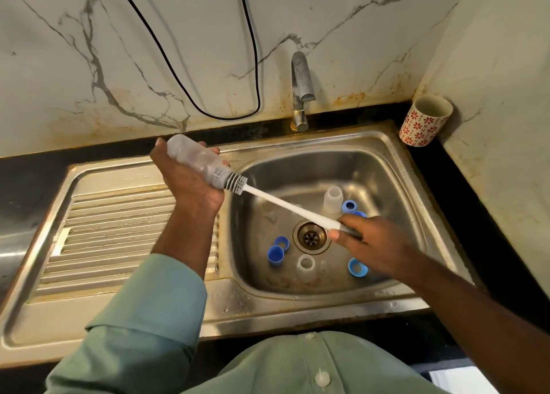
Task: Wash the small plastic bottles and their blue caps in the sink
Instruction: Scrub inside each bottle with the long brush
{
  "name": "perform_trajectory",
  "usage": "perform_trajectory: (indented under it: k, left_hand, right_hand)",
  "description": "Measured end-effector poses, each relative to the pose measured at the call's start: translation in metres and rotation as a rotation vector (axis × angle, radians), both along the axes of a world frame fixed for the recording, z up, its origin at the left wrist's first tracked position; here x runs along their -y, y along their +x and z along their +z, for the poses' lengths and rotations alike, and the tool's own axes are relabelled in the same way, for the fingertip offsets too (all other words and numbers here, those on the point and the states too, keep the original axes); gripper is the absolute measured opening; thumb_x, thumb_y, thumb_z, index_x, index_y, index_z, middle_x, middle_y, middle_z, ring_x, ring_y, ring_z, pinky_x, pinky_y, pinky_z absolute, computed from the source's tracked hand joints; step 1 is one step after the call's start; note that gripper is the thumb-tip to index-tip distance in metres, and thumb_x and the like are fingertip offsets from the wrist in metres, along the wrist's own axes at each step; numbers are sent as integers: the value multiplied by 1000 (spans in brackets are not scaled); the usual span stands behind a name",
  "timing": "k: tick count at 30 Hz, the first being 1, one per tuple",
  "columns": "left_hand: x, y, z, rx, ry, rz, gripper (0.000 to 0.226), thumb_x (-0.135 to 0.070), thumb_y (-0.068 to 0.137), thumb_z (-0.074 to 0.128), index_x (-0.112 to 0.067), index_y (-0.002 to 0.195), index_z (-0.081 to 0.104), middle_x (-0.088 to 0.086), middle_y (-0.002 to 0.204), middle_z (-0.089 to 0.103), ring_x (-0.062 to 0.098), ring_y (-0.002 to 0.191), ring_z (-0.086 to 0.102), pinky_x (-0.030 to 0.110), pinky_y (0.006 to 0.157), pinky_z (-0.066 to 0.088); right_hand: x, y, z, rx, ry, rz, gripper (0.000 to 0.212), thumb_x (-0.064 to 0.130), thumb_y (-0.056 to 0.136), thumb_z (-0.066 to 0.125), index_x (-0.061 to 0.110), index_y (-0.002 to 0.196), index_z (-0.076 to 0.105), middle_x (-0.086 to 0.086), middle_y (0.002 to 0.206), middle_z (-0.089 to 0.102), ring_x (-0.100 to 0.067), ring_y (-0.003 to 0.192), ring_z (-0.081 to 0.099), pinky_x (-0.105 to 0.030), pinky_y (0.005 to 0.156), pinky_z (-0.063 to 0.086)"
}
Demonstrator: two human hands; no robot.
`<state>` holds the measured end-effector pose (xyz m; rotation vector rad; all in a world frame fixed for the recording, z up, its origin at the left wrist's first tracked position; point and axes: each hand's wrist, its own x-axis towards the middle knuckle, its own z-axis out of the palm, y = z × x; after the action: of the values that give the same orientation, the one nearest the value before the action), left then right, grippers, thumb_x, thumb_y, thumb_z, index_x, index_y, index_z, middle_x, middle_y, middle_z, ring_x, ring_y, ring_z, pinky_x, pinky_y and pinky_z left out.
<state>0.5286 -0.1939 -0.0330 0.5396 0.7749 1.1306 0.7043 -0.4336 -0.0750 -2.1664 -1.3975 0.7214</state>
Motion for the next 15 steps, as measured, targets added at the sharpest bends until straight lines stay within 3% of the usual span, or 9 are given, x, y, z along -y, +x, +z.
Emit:
perform_trajectory:
  k: [3,5,8,10,12,15]
  left_hand:
    - [7,8,-2,-102,-36,-17,44,-63,97,35,-24,87,55,-4,83,59,14,72,58,34,67,50]
    - [7,3,-6,-120,-36,-7,46,-64,96,34,-25,87,55,-3,85,57,15,74,57,35,66,49]
    - [3,-7,-11,5,22,-14,45,-62,93,41,-20,81,53,-4,66,54,17,66,56,29,58,50]
    - [6,1,-13,-77,-15,-3,45,-62,92,45,-18,96,54,-2,76,57,18,71,57,33,63,52]
    - [12,8,-18,-127,-28,44,41,-55,89,53,-17,104,51,-2,72,54,16,62,56,31,58,50]
    - [17,8,-20,-76,-60,70,33,-51,88,53,-24,74,42,-7,52,40,13,47,43,23,45,40]
  right_hand:
    - [-1,-18,-18,-185,-16,-30,34,49,94,52,28,67,51,14,51,50,-1,45,45,-25,52,38]
    - [2,-24,-16,-144,-39,22,40,52,94,49,24,66,48,10,51,48,-2,45,44,-25,52,38]
    - [11,-7,-11,-3,24,52,38,62,90,38,31,70,47,5,57,53,-6,49,49,-26,51,41]
    - [13,-5,-17,14,37,12,38,63,89,34,32,73,49,5,57,54,-7,52,51,-30,52,44]
    - [13,-19,-23,6,-43,-44,40,60,93,37,27,73,48,4,58,53,-8,54,51,-33,56,46]
    - [18,-20,-20,6,-58,-39,40,60,92,40,26,70,46,4,58,52,-6,52,48,-27,54,41]
